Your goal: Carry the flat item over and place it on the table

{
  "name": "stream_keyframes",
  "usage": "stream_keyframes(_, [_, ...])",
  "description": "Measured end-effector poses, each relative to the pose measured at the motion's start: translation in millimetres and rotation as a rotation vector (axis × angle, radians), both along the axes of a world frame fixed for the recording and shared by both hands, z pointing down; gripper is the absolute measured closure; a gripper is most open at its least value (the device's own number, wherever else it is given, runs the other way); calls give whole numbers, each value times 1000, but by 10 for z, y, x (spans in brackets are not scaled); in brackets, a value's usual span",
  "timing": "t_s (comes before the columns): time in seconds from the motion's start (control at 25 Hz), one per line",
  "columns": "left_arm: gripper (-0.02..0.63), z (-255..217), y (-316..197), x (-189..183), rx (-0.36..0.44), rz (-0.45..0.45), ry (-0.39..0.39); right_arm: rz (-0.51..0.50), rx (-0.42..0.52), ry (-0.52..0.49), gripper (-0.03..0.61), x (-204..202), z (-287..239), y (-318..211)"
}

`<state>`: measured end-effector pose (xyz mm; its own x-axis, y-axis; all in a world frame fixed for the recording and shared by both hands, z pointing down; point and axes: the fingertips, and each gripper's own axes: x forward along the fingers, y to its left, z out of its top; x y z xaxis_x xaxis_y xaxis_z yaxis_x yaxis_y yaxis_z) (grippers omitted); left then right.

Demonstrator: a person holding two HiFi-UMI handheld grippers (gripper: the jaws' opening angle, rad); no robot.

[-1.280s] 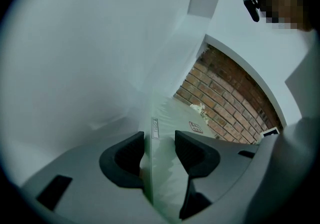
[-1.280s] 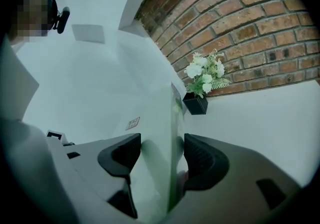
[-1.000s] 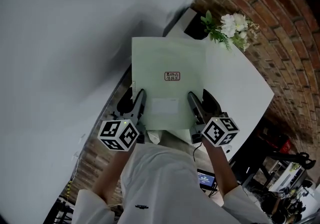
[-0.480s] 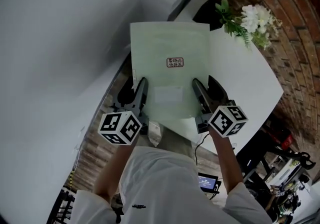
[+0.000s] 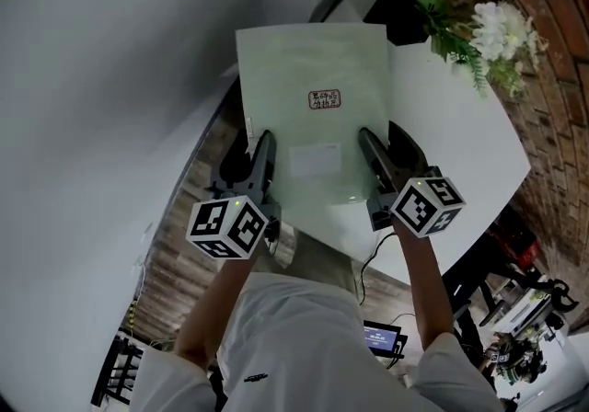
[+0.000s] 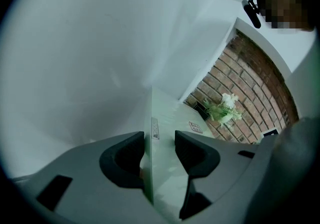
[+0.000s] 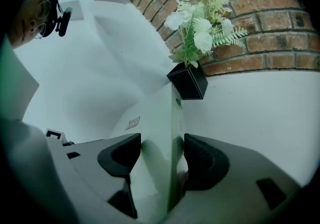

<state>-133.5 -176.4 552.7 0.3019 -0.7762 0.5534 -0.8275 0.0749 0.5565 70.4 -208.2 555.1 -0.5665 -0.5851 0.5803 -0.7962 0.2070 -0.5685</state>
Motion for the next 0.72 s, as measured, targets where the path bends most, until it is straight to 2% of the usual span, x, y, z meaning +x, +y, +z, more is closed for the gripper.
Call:
stream_keyframes(0.24, [410,245,-73,65,-17,-7,5,-5,-17,14,293,61,215,-91])
stream_keyframes(0.72, [414,391,-108,109,-9,-14,-22,-8,-10,30,293,105,374,-127])
